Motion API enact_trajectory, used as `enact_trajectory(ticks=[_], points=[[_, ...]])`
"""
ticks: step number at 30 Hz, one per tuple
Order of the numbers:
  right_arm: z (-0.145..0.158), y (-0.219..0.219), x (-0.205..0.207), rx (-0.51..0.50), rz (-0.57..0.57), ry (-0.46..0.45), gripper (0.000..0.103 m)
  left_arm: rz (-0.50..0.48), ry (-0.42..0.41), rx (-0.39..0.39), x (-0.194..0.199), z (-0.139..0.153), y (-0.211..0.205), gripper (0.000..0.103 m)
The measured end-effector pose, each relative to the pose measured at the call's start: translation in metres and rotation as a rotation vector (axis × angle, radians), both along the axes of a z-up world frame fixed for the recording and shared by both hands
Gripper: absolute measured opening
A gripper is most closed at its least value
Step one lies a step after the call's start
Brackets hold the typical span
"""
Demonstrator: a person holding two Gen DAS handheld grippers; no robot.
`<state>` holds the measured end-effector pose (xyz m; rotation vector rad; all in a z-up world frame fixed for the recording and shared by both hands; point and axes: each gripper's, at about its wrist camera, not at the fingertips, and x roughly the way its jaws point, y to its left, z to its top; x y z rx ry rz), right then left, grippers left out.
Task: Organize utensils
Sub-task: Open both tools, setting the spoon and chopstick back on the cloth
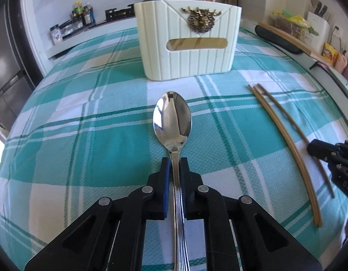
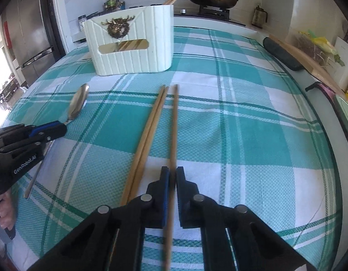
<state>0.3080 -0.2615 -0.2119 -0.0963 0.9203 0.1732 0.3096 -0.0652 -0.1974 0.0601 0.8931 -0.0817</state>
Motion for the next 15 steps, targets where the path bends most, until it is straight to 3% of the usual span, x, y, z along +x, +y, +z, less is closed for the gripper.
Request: enact_trajectory(ticks=[6, 10, 13, 15], points=[[0.0, -0.04, -0.011, -0.073, -0.116, -0.024, 0.006, 0.025, 0.012, 0.021, -0.012, -0.001, 0.036, 0.008], [-0.001, -0.062, -0.019, -0.187, -0.168, -0.048, 0.006, 0.058, 0.019, 0.037, -0.02, -0.001, 0.062, 0.008], [0.001, -0.076, -0.024, -0.182, -0.194, -0.062, 0.007, 0.085, 0.016, 0.045, -0.023, -0.001, 0.078, 0.012], [0.003, -0.083, -0.027, -0.135, -0.194, -0.066, 0.02, 0.08, 0.019, 0.019, -0.024, -0.002, 0.084, 0.012]])
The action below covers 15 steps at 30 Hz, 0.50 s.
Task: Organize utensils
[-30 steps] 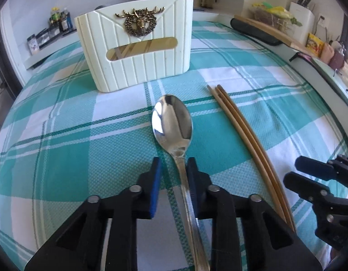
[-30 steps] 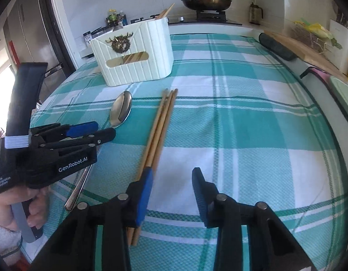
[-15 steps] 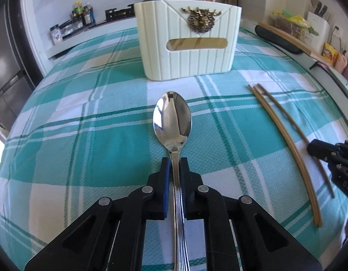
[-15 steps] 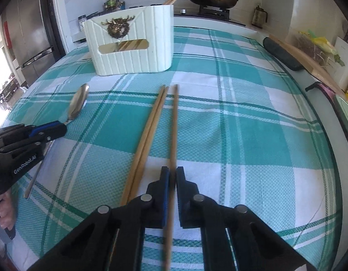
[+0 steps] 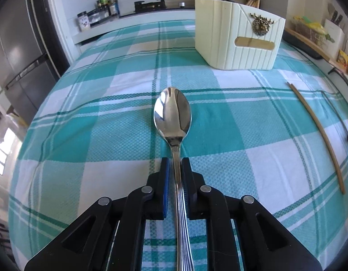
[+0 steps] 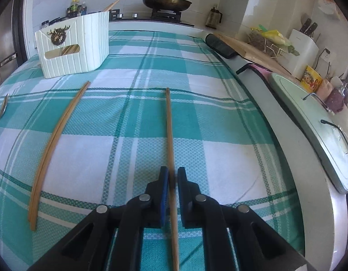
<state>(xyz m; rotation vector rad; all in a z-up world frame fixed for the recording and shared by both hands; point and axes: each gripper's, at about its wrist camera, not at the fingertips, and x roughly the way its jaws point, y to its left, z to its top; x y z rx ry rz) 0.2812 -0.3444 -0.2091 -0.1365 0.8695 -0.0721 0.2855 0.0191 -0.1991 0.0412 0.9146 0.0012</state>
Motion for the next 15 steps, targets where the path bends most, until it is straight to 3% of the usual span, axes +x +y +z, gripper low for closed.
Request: enact_trajectory(ticks=[1, 2, 3, 4, 7, 11, 15], points=[[0.0, -0.001, 0.0, 0.026, 0.008, -0.002, 0.042, -0.001, 0.001, -0.005, 0.0, 0.0, 0.001, 0.022], [0.0, -0.002, 0.0, 0.049, 0.019, -0.002, 0.057, 0.004, 0.002, 0.005, 0.001, -0.001, 0.001, 0.043], [0.0, 0.0, 0.0, 0.058, 0.031, -0.003, 0.058, 0.018, -0.001, 0.019, 0.001, -0.001, 0.002, 0.056], [-0.001, 0.001, 0.001, 0.058, 0.041, -0.001, 0.058, 0.031, -0.002, 0.019, 0.001, -0.002, 0.004, 0.077], [-0.005, 0.004, 0.004, 0.06, 0.058, 0.013, 0.058, 0.049, 0.008, -0.036, 0.001, -0.007, 0.013, 0.084], [-0.007, -0.003, 0.008, 0.116, 0.048, 0.028, 0.063, 0.07, 0.026, -0.013, 0.004, -0.01, 0.017, 0.1], [-0.009, -0.007, 0.013, 0.13, 0.044, 0.026, 0.07, 0.082, 0.053, -0.034, 0.004, -0.012, 0.025, 0.103]])
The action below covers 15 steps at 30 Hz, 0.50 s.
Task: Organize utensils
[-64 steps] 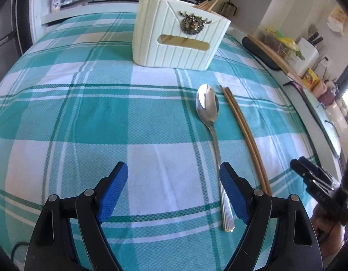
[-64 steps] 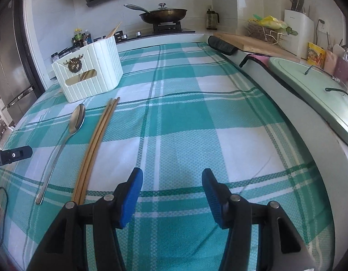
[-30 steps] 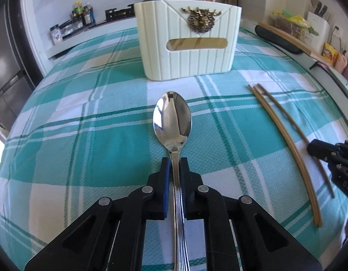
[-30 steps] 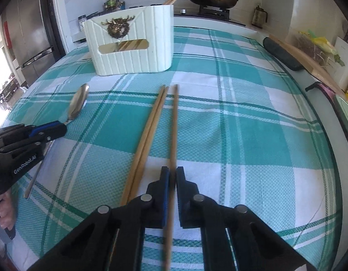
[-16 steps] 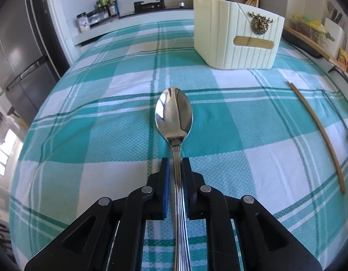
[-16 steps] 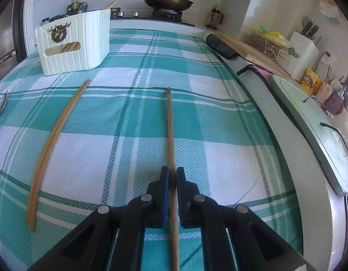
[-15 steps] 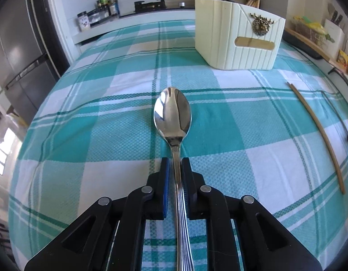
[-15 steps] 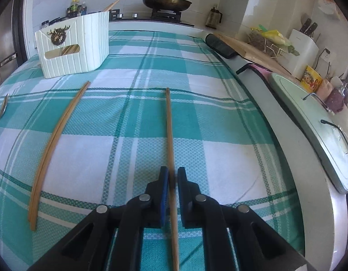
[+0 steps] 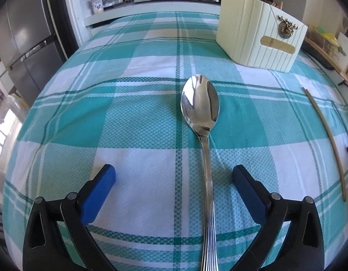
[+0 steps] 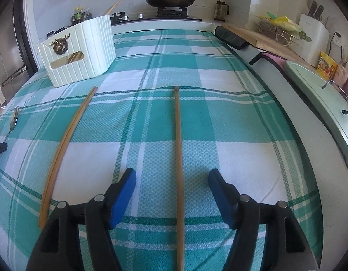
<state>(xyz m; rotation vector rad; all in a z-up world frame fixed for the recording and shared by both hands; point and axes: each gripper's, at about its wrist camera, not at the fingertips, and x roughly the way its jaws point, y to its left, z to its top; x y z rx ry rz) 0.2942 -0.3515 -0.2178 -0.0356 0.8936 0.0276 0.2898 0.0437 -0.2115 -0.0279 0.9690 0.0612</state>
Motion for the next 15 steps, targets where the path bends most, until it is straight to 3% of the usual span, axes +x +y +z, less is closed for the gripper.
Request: enact_trajectory(ticks=[15], points=[[-0.001, 0.0001, 0.0037, 0.007, -0.002, 0.0, 0.074, -0.014, 0.02, -0.002, -0.0074, 0.0003, 0.005, 0.102]])
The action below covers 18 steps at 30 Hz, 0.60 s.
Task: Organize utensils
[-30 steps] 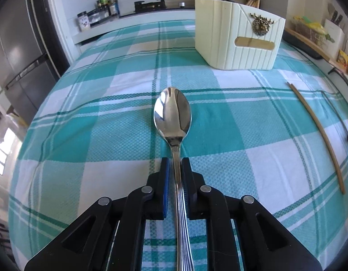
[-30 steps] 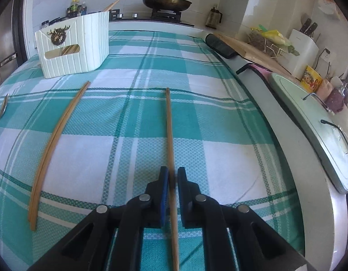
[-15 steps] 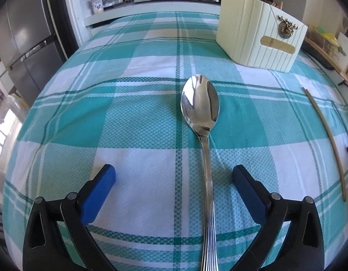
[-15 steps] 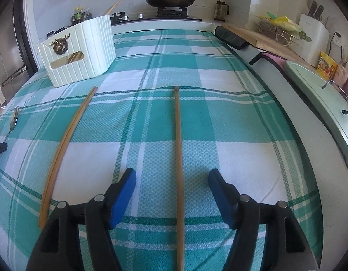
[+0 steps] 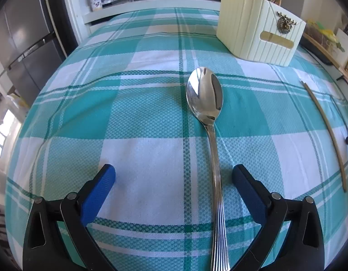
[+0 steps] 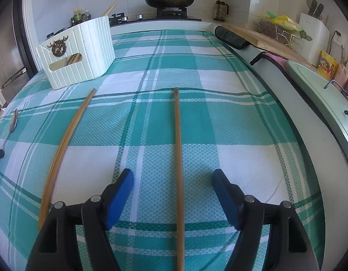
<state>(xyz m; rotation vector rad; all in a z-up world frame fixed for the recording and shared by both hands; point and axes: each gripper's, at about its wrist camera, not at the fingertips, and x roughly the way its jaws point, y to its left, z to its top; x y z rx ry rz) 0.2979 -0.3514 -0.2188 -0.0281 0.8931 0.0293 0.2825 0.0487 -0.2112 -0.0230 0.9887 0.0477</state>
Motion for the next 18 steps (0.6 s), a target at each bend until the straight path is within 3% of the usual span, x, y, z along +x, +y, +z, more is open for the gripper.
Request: enact_trajectory(ticks=[18], points=[[0.0002, 0.0002, 0.0001, 0.003, 0.0, 0.001, 0.075, -0.007, -0.013, -0.004, -0.0019, 0.0004, 0.0009, 0.102]])
